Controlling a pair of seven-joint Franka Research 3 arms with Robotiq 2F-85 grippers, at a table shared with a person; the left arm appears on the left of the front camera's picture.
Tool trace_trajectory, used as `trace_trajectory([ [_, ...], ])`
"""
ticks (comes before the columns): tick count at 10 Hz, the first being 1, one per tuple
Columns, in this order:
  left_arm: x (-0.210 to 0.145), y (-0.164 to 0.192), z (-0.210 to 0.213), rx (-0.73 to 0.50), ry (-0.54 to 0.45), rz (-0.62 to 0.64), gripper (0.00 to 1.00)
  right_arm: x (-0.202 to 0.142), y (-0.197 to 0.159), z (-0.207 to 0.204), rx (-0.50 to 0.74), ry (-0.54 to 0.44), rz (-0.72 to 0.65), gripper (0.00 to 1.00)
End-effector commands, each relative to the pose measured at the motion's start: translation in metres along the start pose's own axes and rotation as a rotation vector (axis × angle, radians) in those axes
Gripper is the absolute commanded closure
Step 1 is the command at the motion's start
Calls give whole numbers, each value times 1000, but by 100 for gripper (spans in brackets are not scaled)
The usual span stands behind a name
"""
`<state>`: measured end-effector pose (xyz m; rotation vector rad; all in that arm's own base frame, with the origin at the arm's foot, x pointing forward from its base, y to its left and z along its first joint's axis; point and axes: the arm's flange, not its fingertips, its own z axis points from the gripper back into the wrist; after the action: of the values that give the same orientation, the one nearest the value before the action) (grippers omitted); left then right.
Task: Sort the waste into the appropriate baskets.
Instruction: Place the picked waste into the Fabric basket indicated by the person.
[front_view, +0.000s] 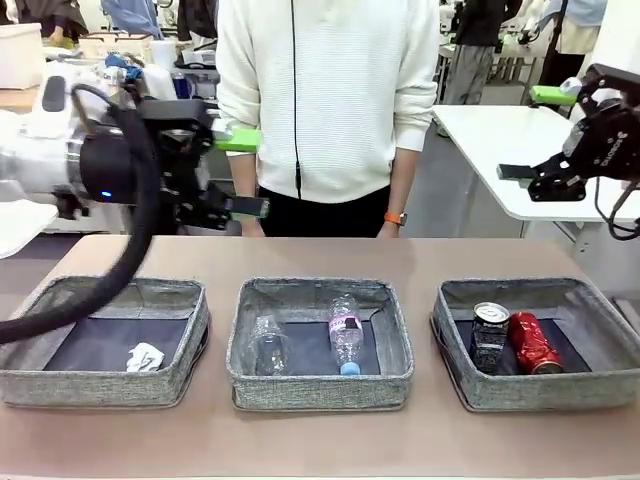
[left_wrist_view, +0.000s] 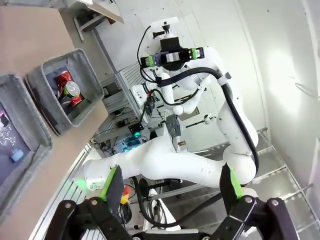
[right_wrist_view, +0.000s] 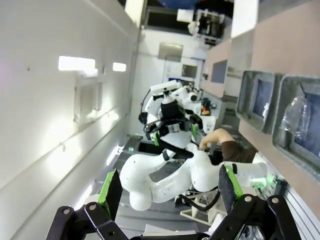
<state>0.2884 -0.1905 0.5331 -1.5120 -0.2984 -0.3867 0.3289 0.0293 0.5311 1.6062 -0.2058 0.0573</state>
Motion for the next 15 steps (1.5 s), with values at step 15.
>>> trace_trajectory([
  [15,16,-17,114,61,-158,52,0,1,2,-1,15,3,1,0],
])
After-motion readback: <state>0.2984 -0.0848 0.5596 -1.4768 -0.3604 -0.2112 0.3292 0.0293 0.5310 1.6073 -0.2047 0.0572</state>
